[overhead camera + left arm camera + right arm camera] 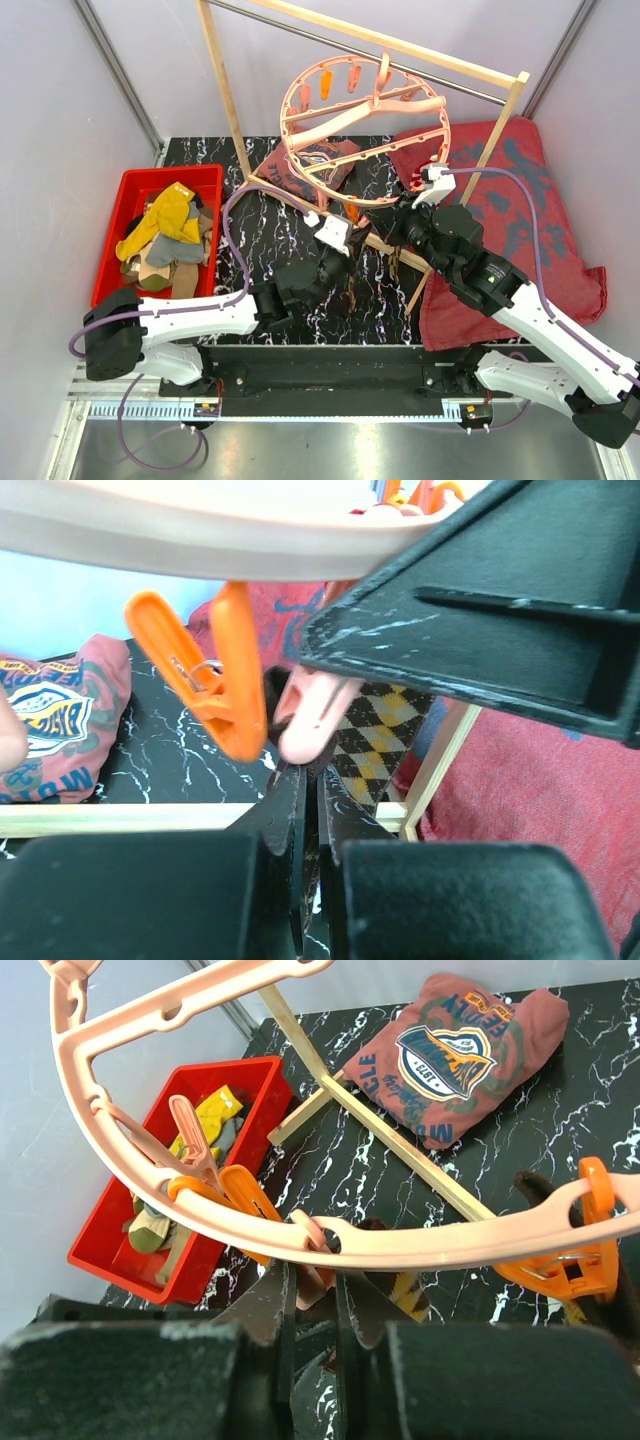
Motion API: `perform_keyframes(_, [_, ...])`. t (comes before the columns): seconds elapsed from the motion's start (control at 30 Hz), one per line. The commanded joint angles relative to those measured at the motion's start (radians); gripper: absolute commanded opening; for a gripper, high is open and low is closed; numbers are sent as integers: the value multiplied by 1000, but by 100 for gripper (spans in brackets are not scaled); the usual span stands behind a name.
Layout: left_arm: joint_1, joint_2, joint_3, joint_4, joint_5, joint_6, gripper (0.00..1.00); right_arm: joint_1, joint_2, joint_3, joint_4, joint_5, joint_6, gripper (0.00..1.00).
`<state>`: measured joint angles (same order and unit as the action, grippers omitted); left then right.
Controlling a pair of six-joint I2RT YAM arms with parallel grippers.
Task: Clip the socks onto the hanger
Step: Clamp the sock onto the hanger.
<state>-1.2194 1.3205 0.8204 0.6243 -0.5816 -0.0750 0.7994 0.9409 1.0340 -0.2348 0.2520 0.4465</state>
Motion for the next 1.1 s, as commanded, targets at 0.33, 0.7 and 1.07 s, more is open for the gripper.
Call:
perform_keyframes(0.33, [-52,32,98,114,-109,67,0,6,3,29,-47,102,67,0])
perform_keyframes(0.7, [-52,36,40,69,-178,86,0,6,-30,43,-37,113,18,0])
perform_keyframes(1.07, [-54,57,36,25,-259,77,0,6,-40,41,-38,168,18,0])
